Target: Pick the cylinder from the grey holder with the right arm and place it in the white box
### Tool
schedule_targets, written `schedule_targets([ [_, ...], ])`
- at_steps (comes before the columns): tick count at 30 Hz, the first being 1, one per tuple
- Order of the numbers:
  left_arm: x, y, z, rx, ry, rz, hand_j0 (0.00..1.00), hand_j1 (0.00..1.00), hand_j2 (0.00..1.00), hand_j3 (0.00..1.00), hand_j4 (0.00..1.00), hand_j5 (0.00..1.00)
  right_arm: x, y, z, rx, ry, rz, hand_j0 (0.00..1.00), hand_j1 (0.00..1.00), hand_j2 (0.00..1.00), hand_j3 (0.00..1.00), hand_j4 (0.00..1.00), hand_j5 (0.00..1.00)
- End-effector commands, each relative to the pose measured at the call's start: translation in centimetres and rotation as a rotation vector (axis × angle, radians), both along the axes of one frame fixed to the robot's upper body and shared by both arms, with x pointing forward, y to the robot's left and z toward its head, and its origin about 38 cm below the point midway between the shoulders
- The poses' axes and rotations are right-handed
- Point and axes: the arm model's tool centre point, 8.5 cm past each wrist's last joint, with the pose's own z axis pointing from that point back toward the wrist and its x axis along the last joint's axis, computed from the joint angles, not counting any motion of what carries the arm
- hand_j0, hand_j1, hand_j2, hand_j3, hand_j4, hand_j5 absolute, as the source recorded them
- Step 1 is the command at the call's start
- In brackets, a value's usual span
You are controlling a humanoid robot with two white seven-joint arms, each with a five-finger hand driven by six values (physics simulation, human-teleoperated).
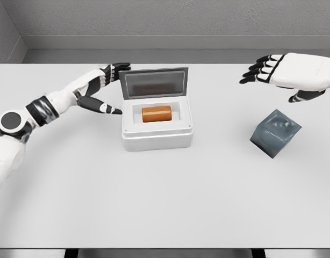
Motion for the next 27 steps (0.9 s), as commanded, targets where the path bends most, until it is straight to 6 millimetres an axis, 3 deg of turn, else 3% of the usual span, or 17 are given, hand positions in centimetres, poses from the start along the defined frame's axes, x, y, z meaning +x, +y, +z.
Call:
schedule_targets([
  [1,-0.8,0.4,1.9,-0.018,-0.022,-0.036,1.00,1.00,1.00,1.00,1.00,1.00,0.0,-0.2,0.1,0.002,0.000,-0.005,1.00,1.00,1.00,1.00,1.00,1.00],
  [5,-0.9,0.7,2.2,-0.033,-0.023,-0.034,1.00,1.00,1.00,1.00,1.00,1.00,0.0,-0.2,0.3,0.002,-0.004,-0.005,1.00,1.00,1.00,1.00,1.00,1.00],
  [8,-1.8,2.0,3.7,-0.034,-0.040,-0.043,1.00,1.00,1.00,1.00,1.00,1.00,-0.3,-0.1,0.5,-0.005,-0.010,0.002,1.00,1.00,1.00,1.00,1.00,1.00],
  [13,-3.3,0.5,4.0,-0.046,-0.052,-0.101,1.00,1.00,1.00,1.00,1.00,1.00,-0.9,-0.7,1.2,0.006,0.000,0.000,1.00,1.00,1.00,1.00,1.00,1.00],
  [18,-3.3,0.6,4.0,-0.046,-0.053,-0.102,1.00,1.00,1.00,1.00,1.00,1.00,-0.9,-0.7,1.0,0.005,0.005,0.000,1.00,1.00,1.00,1.00,1.00,1.00],
  [20,-3.3,2.2,4.1,-0.015,-0.048,-0.074,1.00,1.00,1.00,1.00,1.00,1.00,-1.0,-0.8,1.0,0.004,0.005,-0.001,1.00,1.00,1.00,1.00,1.00,1.00],
  [23,-1.8,7.6,2.1,-0.001,-0.046,0.074,1.00,1.00,1.00,1.00,1.00,1.00,-0.9,-0.7,1.0,0.007,0.005,0.000,1.00,1.00,1.00,1.00,1.00,1.00],
  [24,-1.7,8.5,1.7,0.001,-0.055,0.097,1.00,1.00,1.00,1.00,1.00,1.00,-1.0,-0.7,0.9,0.005,0.006,0.000,1.00,1.00,1.00,1.00,1.00,1.00],
  [27,-1.7,8.8,1.5,0.001,-0.060,0.101,1.00,1.00,1.00,1.00,1.00,1.00,-1.0,-0.7,0.9,0.007,0.007,0.000,1.00,1.00,1.00,1.00,1.00,1.00],
])
